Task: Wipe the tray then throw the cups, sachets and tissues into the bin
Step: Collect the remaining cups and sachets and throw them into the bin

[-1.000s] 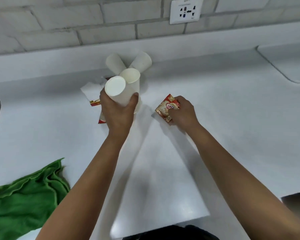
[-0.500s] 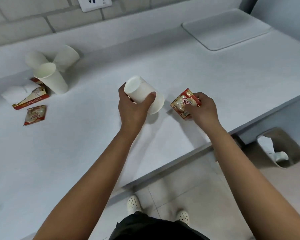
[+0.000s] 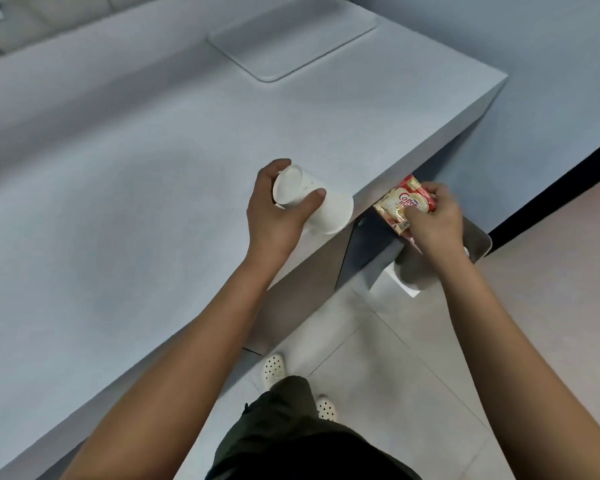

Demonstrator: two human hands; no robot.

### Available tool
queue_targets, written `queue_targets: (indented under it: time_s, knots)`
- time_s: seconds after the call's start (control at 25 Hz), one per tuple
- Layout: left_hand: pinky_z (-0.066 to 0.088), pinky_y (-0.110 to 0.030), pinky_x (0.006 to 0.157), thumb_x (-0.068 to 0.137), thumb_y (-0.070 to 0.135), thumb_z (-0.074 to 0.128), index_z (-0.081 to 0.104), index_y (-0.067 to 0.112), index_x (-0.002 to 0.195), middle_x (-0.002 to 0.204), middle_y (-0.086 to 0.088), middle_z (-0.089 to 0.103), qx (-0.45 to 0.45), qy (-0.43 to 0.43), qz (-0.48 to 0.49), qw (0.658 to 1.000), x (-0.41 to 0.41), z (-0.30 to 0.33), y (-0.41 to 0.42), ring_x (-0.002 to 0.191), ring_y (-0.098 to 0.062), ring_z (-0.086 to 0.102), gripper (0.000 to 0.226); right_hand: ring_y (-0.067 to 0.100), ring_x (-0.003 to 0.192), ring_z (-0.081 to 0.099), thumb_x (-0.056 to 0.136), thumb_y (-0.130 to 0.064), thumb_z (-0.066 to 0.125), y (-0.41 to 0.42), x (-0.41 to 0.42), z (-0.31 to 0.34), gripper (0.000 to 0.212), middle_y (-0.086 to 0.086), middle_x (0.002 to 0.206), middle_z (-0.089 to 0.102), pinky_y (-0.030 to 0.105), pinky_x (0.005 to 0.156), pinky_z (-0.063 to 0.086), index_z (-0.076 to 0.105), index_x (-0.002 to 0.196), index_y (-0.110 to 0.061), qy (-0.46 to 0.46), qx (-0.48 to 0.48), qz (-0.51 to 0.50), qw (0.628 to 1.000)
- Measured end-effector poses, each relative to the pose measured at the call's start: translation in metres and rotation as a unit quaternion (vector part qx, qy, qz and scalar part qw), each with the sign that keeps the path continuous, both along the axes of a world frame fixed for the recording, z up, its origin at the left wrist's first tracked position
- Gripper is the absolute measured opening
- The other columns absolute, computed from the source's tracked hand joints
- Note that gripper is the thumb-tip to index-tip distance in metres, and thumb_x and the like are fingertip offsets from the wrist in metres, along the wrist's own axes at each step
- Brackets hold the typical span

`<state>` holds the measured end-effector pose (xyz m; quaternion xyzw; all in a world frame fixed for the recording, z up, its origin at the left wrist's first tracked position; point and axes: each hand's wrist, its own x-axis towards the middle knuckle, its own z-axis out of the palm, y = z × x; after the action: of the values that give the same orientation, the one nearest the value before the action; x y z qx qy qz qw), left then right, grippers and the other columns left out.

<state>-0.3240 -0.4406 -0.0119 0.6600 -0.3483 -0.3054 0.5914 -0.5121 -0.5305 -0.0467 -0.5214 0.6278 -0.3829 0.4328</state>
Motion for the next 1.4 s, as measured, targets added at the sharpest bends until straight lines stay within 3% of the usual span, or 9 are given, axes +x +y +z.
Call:
queue_targets:
  time_s: [0.08, 0.2, 0.28, 0.44, 0.52, 0.64, 0.88, 1.28, 1.4]
  knots:
    - [0.048, -0.016, 0.082, 0.069, 0.022, 0.078, 0.048, 0.032, 0.114, 0.112, 0.013, 0.054, 0.005, 0.004, -0.051, 0.999, -0.027, 0.000, -0.025, 0.105, -0.008, 0.055, 0.055, 0.017, 0.093, 0.058, 0.085, 0.000, 0.048, -0.016, -0.036, -0.003, 0.041, 0.000, 0.107, 0.057, 0.021, 0.065, 0.050, 0.050, 0.121, -0.017, 0.007, 0.011, -0.057, 0.998]
    - [0.048, -0.008, 0.067, 0.068, 0.024, 0.077, 0.049, 0.029, 0.113, 0.109, 0.012, 0.053, 0.013, 0.016, -0.123, 0.992, -0.067, -0.003, -0.070, 0.098, -0.007, 0.055, 0.053, 0.020, 0.097, 0.056, 0.082, 0.000, 0.049, -0.043, -0.088, -0.017, 0.042, 0.006, 0.116, 0.059, 0.031, 0.082, 0.050, 0.050, 0.121, -0.015, 0.035, 0.025, -0.129, 0.991]
    - [0.051, -0.016, 0.076, 0.066, 0.027, 0.075, 0.050, 0.029, 0.112, 0.104, 0.016, 0.053, 0.029, 0.014, -0.162, 0.986, -0.091, -0.010, -0.101, 0.098, -0.011, 0.056, 0.053, 0.023, 0.099, 0.057, 0.080, 0.001, 0.049, -0.062, -0.114, -0.028, 0.041, 0.011, 0.116, 0.059, 0.038, 0.089, 0.052, 0.051, 0.119, -0.014, 0.040, 0.026, -0.150, 0.988]
    - [0.043, 0.000, 0.071, 0.079, 0.019, 0.072, 0.047, 0.019, 0.125, 0.106, 0.010, 0.051, 0.093, -0.024, -0.254, 0.962, -0.139, -0.033, -0.159, 0.099, -0.012, 0.053, 0.052, 0.021, 0.087, 0.053, 0.078, 0.006, 0.051, -0.102, -0.152, -0.048, 0.042, 0.005, 0.101, 0.053, 0.035, 0.073, 0.051, 0.051, 0.116, -0.011, 0.063, 0.021, -0.162, 0.985]
    - [0.047, -0.011, 0.081, 0.080, 0.018, 0.071, 0.046, 0.017, 0.127, 0.111, 0.005, 0.049, 0.140, -0.002, -0.263, 0.955, -0.159, -0.050, -0.191, 0.105, -0.016, 0.053, 0.053, 0.021, 0.084, 0.052, 0.077, 0.006, 0.053, -0.127, -0.167, -0.059, 0.035, 0.005, 0.096, 0.054, 0.036, 0.071, 0.051, 0.055, 0.108, -0.008, 0.087, 0.044, -0.166, 0.981]
    - [0.054, -0.033, 0.083, 0.080, 0.011, 0.067, 0.045, 0.016, 0.127, 0.112, 0.000, 0.049, 0.221, 0.070, -0.250, 0.940, -0.179, -0.077, -0.225, 0.101, -0.020, 0.053, 0.052, 0.029, 0.078, 0.057, 0.077, 0.004, 0.053, -0.154, -0.184, -0.083, 0.022, 0.010, 0.089, 0.058, 0.046, 0.077, 0.055, 0.062, 0.094, -0.007, 0.109, 0.101, -0.157, 0.976]
    - [0.052, -0.035, 0.089, 0.083, 0.014, 0.062, 0.045, 0.015, 0.126, 0.119, -0.005, 0.051, 0.314, 0.084, -0.229, 0.917, -0.204, -0.125, -0.255, 0.101, -0.020, 0.053, 0.047, 0.036, 0.084, 0.065, 0.080, -0.007, 0.052, -0.186, -0.211, -0.133, 0.024, 0.021, 0.087, 0.068, 0.048, 0.080, 0.056, 0.066, 0.099, -0.010, 0.109, 0.189, -0.109, 0.970]
    - [0.051, -0.042, 0.094, 0.078, 0.022, 0.069, 0.048, 0.011, 0.128, 0.122, -0.009, 0.056, 0.432, 0.140, -0.014, 0.891, -0.249, -0.201, -0.275, 0.106, -0.026, 0.055, 0.054, 0.034, 0.100, 0.062, 0.084, -0.015, 0.053, -0.246, -0.256, -0.213, 0.031, 0.016, 0.109, 0.065, 0.047, 0.089, 0.052, 0.063, 0.113, -0.014, 0.151, 0.299, 0.078, 0.939]
    - [0.049, -0.043, 0.096, 0.079, 0.019, 0.069, 0.046, 0.010, 0.131, 0.128, -0.012, 0.054, 0.448, 0.174, 0.044, 0.876, -0.272, -0.217, -0.277, 0.112, -0.029, 0.054, 0.058, 0.031, 0.103, 0.059, 0.080, -0.014, 0.060, -0.255, -0.266, -0.230, 0.035, 0.013, 0.112, 0.062, 0.045, 0.093, 0.050, 0.061, 0.116, -0.014, 0.089, 0.323, 0.129, 0.933]
